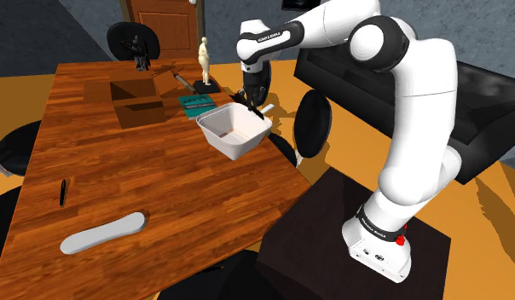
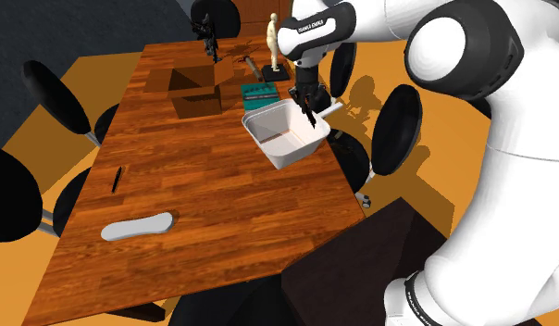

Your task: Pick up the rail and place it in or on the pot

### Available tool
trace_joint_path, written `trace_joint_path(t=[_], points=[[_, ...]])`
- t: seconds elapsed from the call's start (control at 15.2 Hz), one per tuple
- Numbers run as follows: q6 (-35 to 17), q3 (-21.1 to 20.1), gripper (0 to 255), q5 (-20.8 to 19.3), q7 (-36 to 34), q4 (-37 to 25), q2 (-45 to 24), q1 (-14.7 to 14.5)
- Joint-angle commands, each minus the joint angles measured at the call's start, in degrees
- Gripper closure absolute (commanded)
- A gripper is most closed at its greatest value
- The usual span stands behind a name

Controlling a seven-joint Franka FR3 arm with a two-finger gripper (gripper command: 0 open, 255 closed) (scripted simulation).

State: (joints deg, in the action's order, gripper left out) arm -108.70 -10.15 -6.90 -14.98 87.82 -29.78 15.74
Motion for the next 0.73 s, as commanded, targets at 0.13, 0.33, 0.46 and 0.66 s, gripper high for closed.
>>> trace_joint_path(t=[0.13,0.33,0.46,0.66], points=[[-2.5,0.1,255,-0.2,-0.3,1.5,-1.0,-0.1],[-4.3,0.2,255,-0.5,-0.4,2.4,-2.0,-0.1],[-5.4,0.3,255,-0.6,-0.5,2.8,-2.6,-0.1],[-5.3,0.3,255,-0.6,-0.5,2.8,-2.6,-0.1]])
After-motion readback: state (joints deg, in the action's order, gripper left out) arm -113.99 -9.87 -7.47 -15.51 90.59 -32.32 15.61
